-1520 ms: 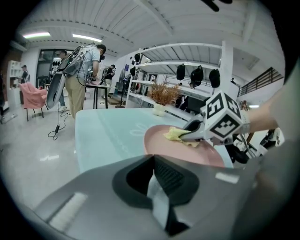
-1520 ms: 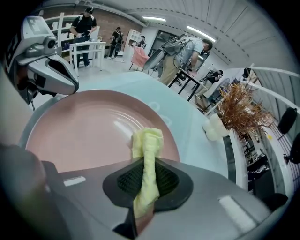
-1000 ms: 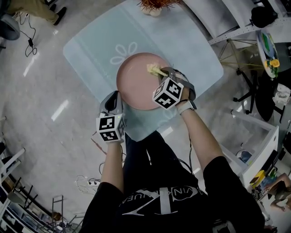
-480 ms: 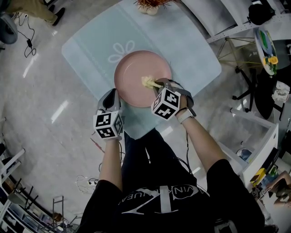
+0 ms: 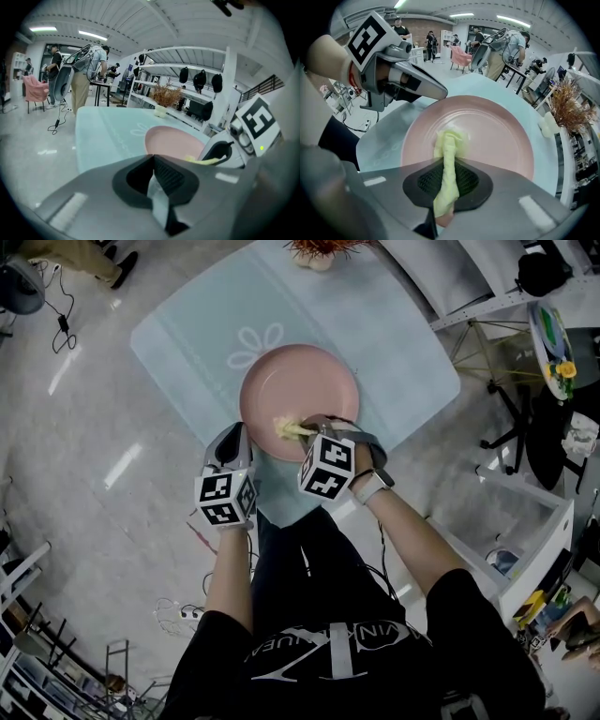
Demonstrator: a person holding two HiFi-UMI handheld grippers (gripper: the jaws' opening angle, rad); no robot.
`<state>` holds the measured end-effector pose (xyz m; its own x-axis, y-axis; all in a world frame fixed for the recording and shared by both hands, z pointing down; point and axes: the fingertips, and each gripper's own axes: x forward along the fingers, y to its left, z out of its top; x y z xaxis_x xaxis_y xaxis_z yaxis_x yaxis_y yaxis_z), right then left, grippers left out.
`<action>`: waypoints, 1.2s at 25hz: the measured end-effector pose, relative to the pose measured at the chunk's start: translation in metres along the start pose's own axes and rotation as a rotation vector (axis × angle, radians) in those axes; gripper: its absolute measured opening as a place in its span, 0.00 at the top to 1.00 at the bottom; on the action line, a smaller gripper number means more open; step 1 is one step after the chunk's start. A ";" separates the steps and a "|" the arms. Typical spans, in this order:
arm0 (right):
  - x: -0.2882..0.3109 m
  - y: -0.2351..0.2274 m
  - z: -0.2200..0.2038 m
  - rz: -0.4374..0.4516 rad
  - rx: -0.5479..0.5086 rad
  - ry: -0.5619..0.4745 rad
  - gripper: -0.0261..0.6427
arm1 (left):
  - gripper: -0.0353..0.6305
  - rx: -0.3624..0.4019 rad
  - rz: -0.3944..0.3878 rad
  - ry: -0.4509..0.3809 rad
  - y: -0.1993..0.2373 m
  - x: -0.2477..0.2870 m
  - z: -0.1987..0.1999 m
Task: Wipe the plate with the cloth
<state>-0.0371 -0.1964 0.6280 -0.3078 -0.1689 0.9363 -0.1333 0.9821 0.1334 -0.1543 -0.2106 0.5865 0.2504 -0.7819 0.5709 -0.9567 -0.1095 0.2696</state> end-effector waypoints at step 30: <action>0.034 -0.080 0.073 -0.117 -0.009 -0.109 0.90 | 0.95 -0.012 -0.023 -0.001 0.006 0.003 0.002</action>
<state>-0.1061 -0.2867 0.6254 -0.3907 -0.2903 0.8736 -0.1660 0.9556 0.2433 -0.1598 -0.2148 0.5887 0.2718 -0.7797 0.5640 -0.9489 -0.1196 0.2919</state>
